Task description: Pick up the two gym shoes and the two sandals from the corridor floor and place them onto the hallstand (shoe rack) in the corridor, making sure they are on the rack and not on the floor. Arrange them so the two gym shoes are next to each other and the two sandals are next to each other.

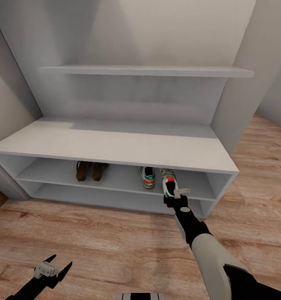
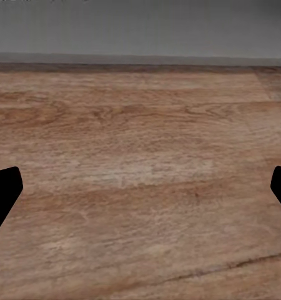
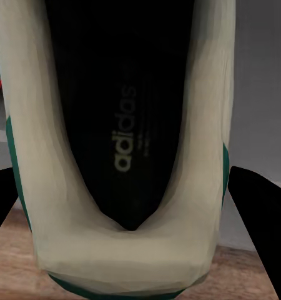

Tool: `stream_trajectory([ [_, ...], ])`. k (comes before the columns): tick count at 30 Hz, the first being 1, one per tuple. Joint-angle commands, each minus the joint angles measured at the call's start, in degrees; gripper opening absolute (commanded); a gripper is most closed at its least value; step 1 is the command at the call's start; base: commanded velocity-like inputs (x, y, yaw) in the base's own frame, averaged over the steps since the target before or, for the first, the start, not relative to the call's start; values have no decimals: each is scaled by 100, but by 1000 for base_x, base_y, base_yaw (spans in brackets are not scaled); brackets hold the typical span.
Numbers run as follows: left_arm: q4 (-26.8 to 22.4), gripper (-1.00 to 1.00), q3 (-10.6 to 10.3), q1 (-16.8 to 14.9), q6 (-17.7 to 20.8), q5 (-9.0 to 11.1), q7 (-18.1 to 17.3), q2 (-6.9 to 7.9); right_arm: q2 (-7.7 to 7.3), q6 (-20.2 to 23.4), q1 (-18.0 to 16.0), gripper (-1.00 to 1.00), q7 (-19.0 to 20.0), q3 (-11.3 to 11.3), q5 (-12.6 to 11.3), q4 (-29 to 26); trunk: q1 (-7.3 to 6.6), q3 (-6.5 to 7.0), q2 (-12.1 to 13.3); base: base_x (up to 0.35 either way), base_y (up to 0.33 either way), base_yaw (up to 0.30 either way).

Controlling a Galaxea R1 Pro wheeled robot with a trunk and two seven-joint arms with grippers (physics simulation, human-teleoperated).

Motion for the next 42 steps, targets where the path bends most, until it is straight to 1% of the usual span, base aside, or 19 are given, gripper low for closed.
stream_trajectory([
  [1, 7, 100, 17, -4, 12, 42, -55, 0, 7, -4, -4, -100, -3, -37, 49, -1, -1, -4, -2, 4, 0, 0],
  [11, 7, 100, 16, -4, 8, 42, -55, 0, 7, -4, -4, -100, -3, -37, 49, -4, -1, -41, -2, 3, 0, 0],
  [19, 7, 100, 16, -4, 5, 42, -57, 0, 7, -4, -4, -100, -3, -37, 49, -11, -1, -47, -2, 178, 18, 0],
  [29, 7, 100, 16, -4, 3, 42, -64, 0, 7, -4, -4, -100, -3, -37, 49, -11, -1, -47, -2, 17, 2, 0],
  [35, 7, 100, 16, -4, 3, 42, -60, 0, 7, -4, -2, -100, -3, -37, 49, -18, -1, -47, -2, 158, 0, 0],
  [42, 7, 100, 16, -4, 3, 42, -63, 0, 7, -4, -3, -100, -3, -37, 49, -18, -1, -47, -2, 31, 0, 0],
])
